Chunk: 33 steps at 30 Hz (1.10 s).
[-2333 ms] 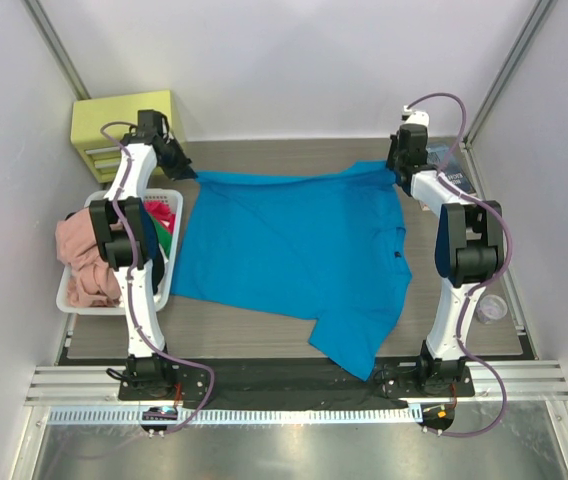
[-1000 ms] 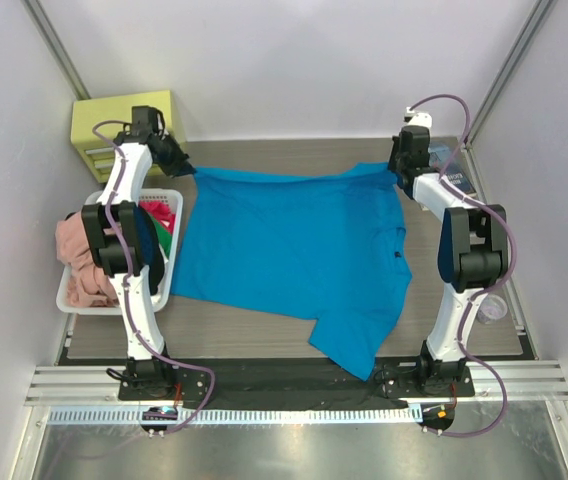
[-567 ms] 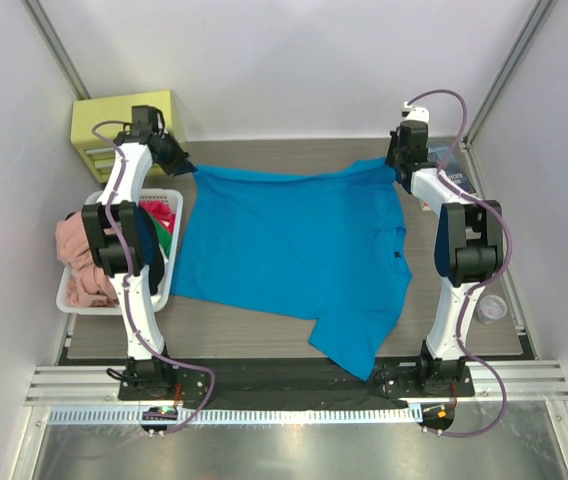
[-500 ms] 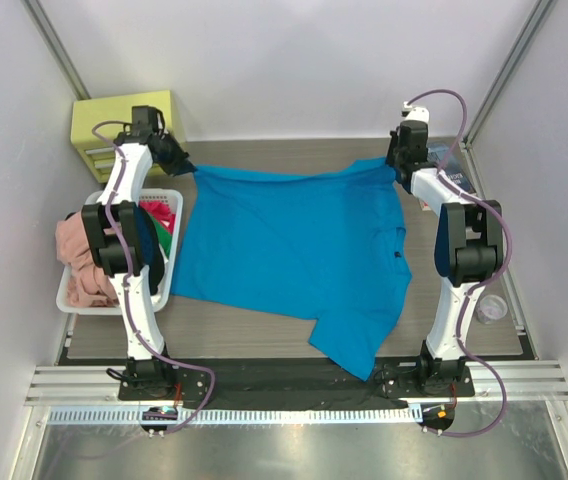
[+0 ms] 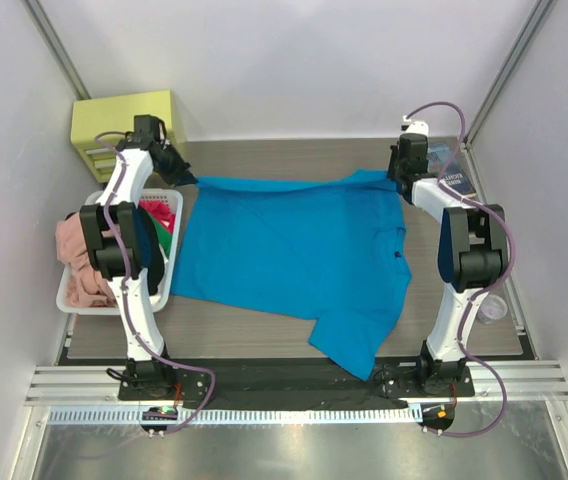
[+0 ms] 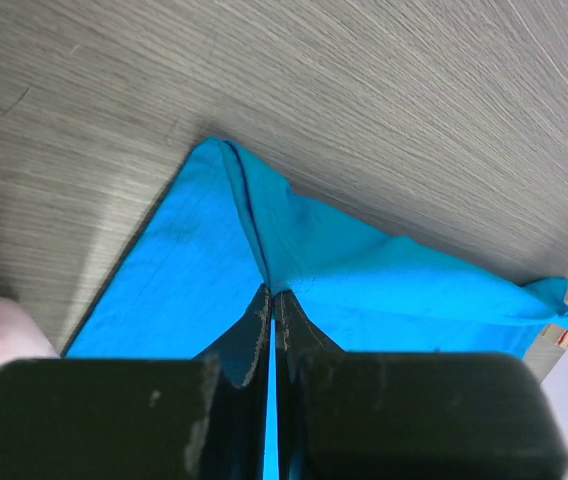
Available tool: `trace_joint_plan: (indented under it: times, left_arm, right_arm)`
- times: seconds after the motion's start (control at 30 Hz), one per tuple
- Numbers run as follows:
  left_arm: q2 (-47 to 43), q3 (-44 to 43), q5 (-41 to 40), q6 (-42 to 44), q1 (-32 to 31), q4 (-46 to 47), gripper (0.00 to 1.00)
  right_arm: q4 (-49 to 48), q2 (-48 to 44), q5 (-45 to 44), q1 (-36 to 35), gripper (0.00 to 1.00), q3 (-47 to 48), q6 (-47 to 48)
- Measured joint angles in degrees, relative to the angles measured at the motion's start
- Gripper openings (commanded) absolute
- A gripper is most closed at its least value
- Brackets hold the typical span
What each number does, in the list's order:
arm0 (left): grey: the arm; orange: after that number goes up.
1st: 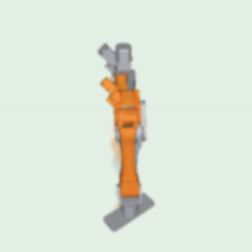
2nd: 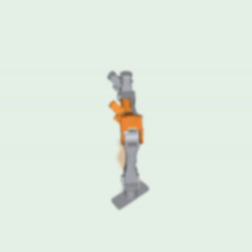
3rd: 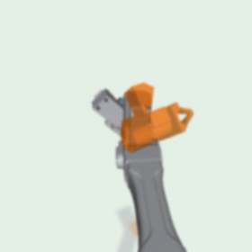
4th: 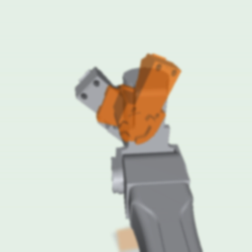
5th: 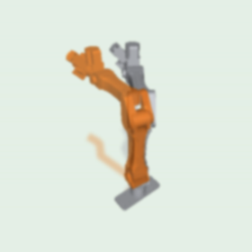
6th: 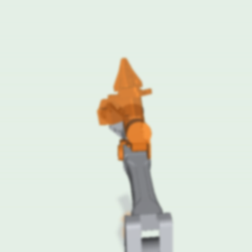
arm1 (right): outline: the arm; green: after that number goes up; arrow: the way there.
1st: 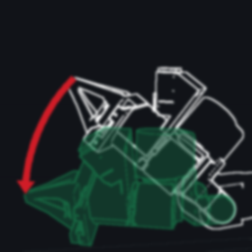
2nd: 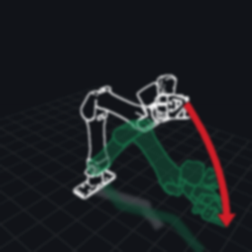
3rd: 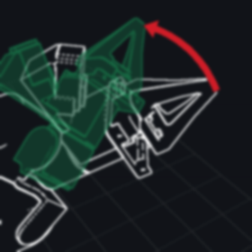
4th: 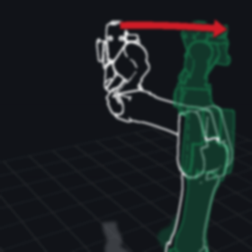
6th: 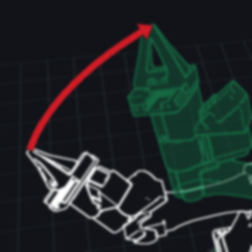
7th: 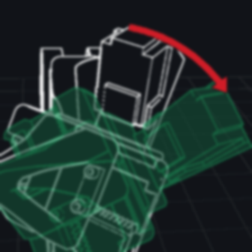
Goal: Fold and stack the t-shirts
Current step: Fold the flattened tshirt in 1/3 of the way
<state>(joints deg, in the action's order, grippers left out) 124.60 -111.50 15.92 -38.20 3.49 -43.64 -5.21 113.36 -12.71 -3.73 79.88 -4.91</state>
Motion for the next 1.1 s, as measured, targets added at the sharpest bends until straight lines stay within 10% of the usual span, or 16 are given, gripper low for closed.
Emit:
trace_joint_plan:
  times: [1.1]
  left_arm:
    - [-4.7,6.6,0.3,1.4,0.0,-1.2,0.00]
  right_arm:
    - [-0.7,-8.7,-0.7,0.0,0.01,-11.7,-1.4]
